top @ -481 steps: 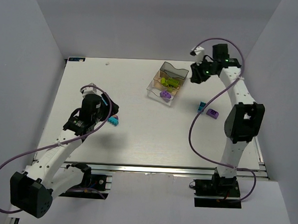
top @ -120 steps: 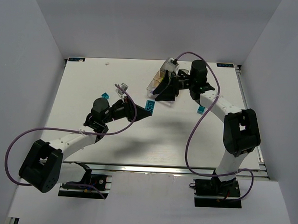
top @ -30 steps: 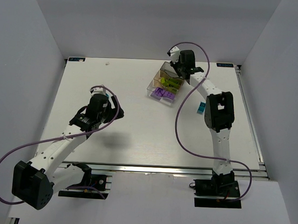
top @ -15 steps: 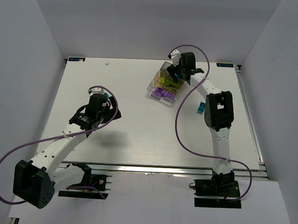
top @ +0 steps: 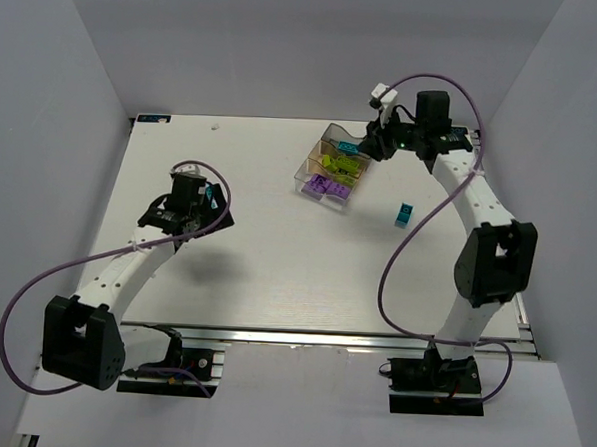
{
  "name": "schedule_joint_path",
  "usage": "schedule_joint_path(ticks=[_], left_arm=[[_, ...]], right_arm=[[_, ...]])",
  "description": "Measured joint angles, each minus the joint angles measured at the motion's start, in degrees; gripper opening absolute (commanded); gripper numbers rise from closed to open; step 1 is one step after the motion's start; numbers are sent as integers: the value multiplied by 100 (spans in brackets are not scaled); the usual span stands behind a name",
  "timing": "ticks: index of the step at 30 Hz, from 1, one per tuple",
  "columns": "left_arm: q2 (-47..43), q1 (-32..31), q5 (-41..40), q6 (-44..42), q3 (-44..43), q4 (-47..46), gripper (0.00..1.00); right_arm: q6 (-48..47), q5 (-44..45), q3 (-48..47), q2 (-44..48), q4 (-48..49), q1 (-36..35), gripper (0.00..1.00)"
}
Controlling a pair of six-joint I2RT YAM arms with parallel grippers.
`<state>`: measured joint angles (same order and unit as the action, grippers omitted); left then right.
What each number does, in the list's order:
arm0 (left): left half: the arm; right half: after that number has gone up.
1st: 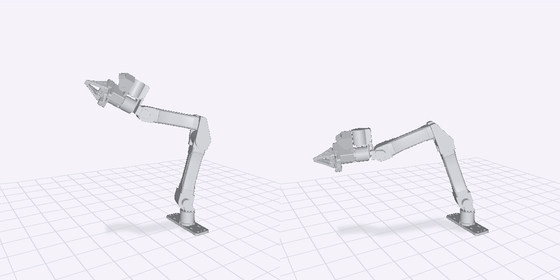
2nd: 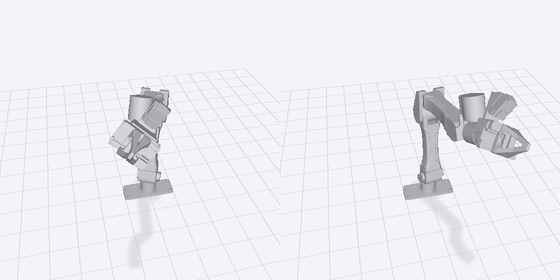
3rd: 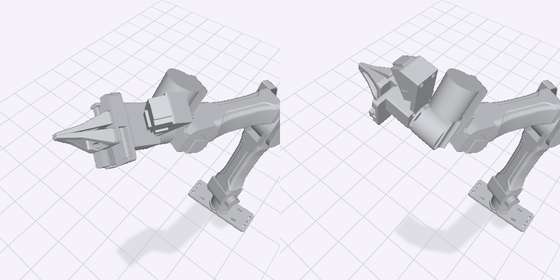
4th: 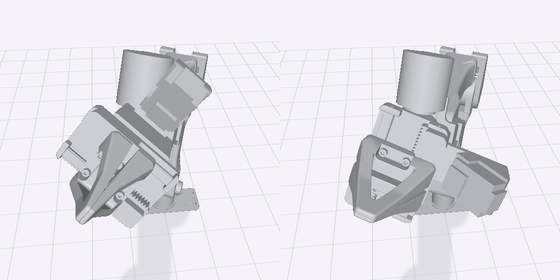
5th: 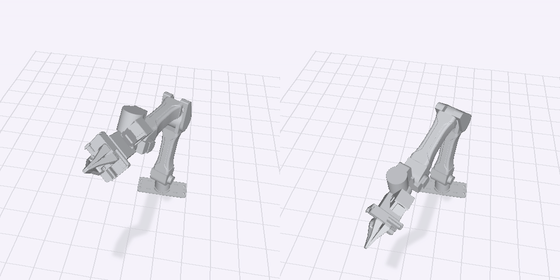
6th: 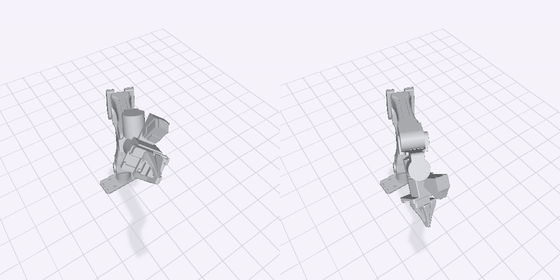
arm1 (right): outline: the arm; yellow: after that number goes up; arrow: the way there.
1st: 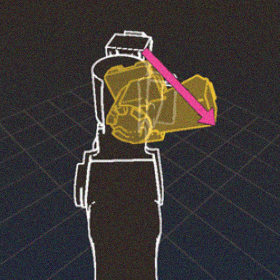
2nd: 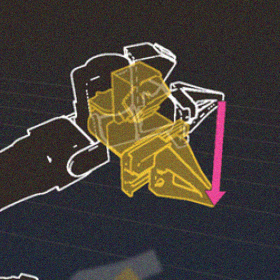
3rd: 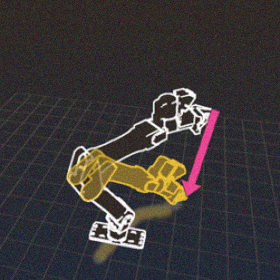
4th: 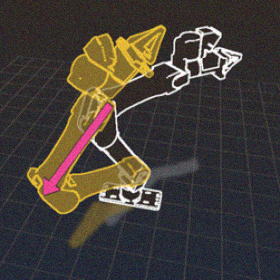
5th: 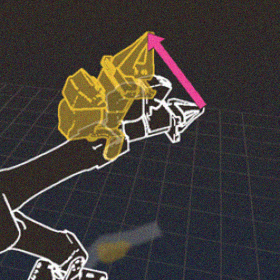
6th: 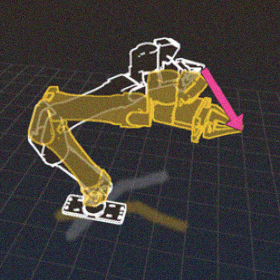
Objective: Sort the legos into containers by color
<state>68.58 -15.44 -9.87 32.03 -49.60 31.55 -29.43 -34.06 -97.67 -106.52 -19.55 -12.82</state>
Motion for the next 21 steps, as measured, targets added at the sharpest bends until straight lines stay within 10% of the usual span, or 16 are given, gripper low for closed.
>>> schedule_joint_path(ticks=[3,8,21], left_arm=[[278,334,317,-160,-201,15,93],[883,887,833,-247,-492,37,63],[2835,1158,933,-527,-2140,551,74]], right_arm=[[144,-833,564,610,9,-42,27],[507,-1449,1530,1054,31,-175,40],[973,-1563,2175,1222,236,-177,49]])
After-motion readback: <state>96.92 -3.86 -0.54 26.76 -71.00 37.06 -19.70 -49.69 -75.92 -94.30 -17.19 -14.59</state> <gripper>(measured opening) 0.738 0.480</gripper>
